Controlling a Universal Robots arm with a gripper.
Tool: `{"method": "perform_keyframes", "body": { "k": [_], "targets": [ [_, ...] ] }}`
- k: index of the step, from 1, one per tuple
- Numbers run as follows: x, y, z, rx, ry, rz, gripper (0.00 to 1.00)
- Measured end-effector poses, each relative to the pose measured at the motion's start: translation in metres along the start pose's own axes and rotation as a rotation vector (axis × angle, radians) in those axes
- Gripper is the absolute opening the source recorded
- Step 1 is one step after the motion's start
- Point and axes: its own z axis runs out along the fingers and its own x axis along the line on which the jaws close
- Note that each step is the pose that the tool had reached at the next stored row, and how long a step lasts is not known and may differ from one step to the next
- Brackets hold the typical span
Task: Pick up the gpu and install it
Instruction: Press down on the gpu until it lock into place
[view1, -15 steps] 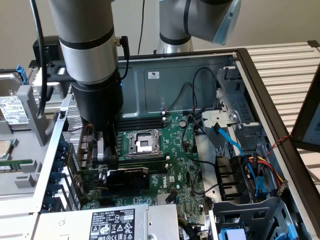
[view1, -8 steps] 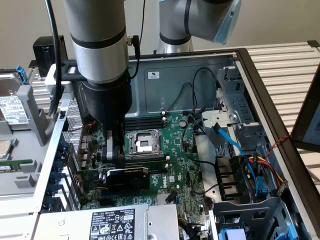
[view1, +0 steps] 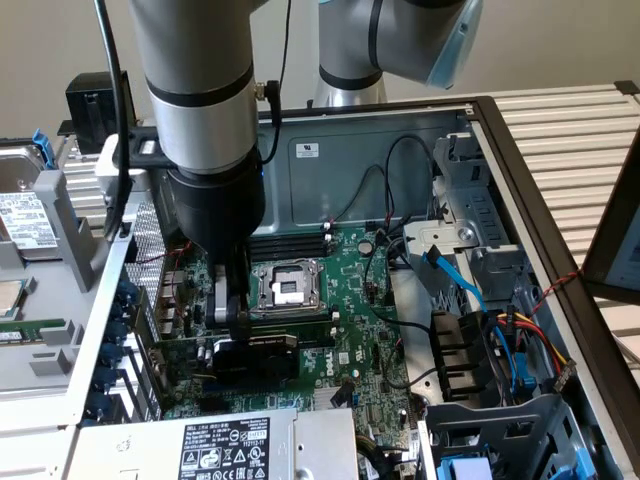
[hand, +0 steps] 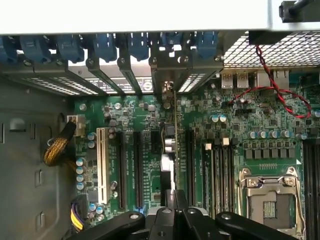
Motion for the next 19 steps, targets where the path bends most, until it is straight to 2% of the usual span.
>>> {"method": "perform_keyframes", "body": {
  "k": [9, 12, 14, 19],
  "targets": [
    [-0.0003, 0.0011, 0.0066, -0.0076, 0.0003, 0.001, 0.11],
    [-0.0004, 0.0032, 0.0043, -0.0093, -0.0016, 0.001, 0.11],
    [-0.0001, 0.0045, 0.0014, -0.0108, 0.0002, 0.001, 0.11],
    [-0.0002, 0.0094, 0.0004, -0.0111, 0.0001, 0.001, 0.11]
  ]
}}
